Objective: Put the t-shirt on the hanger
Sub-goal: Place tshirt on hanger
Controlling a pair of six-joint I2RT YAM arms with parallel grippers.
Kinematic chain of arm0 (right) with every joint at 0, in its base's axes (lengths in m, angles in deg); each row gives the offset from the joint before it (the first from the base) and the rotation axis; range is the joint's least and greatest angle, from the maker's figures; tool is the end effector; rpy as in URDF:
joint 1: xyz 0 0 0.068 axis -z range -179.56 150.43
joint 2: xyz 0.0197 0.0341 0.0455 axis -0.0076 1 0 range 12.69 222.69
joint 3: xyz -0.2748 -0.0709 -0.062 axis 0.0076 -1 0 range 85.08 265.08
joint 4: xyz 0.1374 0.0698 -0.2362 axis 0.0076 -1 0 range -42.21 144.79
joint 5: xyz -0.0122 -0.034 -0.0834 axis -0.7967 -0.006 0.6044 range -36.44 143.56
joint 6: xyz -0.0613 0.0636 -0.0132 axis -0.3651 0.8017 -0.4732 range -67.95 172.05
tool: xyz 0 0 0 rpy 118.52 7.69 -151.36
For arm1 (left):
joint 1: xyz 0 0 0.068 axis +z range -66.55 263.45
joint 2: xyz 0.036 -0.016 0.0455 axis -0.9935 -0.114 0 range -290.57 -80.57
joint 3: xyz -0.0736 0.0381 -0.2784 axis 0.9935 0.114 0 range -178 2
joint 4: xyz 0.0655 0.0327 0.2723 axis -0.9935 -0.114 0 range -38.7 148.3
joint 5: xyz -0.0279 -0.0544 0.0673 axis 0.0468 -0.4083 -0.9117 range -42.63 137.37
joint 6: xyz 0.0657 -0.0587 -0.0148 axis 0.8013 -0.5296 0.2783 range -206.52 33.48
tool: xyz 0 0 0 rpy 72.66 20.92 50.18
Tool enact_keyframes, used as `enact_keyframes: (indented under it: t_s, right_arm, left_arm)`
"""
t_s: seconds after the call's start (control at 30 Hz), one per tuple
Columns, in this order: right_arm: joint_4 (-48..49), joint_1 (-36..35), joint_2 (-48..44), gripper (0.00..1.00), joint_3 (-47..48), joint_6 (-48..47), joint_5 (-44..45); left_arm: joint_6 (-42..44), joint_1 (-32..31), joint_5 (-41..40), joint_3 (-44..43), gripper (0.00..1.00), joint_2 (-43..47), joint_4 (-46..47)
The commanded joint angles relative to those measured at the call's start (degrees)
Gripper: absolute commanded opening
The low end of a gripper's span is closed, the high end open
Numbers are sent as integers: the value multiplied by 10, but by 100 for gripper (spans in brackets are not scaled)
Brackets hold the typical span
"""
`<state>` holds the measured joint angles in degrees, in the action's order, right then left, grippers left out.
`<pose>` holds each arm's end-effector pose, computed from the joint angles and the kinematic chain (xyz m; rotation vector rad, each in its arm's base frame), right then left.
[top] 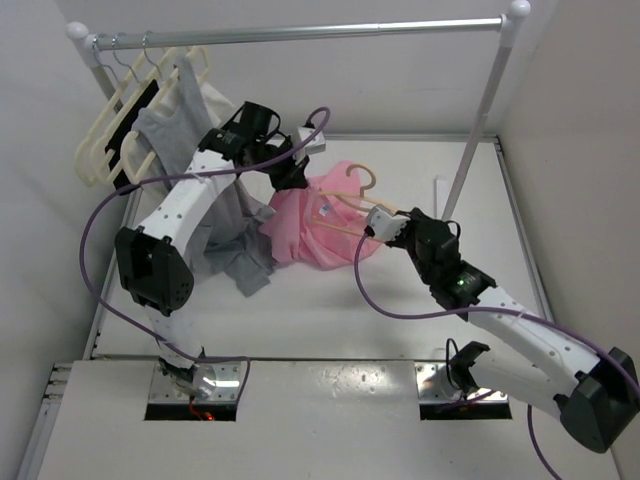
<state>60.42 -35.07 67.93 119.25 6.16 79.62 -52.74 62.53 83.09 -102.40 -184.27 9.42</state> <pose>0.2400 0.1283 0.2667 -0.9431 1.5876 -0.5444 0.3993 -0.2024 0.3476 1.2978 1.8975 -0.6329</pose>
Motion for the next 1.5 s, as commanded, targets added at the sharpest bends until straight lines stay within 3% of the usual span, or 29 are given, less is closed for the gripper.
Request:
enact_keyframes:
  t_s: [0.0, 0.37, 0.47, 0.6, 0.8, 0.93, 1.1, 1.47]
  right_arm:
    - [47, -7, -3, 0, -3, 25, -12]
    - [117, -7, 25, 0, -15, 56, 24]
    - [141, -7, 39, 0, -20, 56, 19]
    - [141, -7, 34, 0, -20, 56, 8]
    - [117, -12, 13, 0, -31, 62, 2]
    - [112, -12, 7, 0, -31, 62, 2]
    - [117, -12, 7, 0, -31, 62, 2]
    - [141, -12, 2, 0, -36, 77, 15]
  left_arm:
    - [-9, -2, 38, -33, 0, 25, -5]
    - [37, -67, 63, -54, 0, 25, -73]
    - [26, -86, 20, -61, 6, 25, -46]
    - [-11, -106, -102, -66, 6, 20, 16]
    - [14, -111, -144, -64, 6, 20, 22]
    - [42, -112, -152, -26, 28, 25, 22]
    - [94, -117, -130, 17, 45, 25, 22]
    - [133, -105, -42, 10, 48, -15, -8]
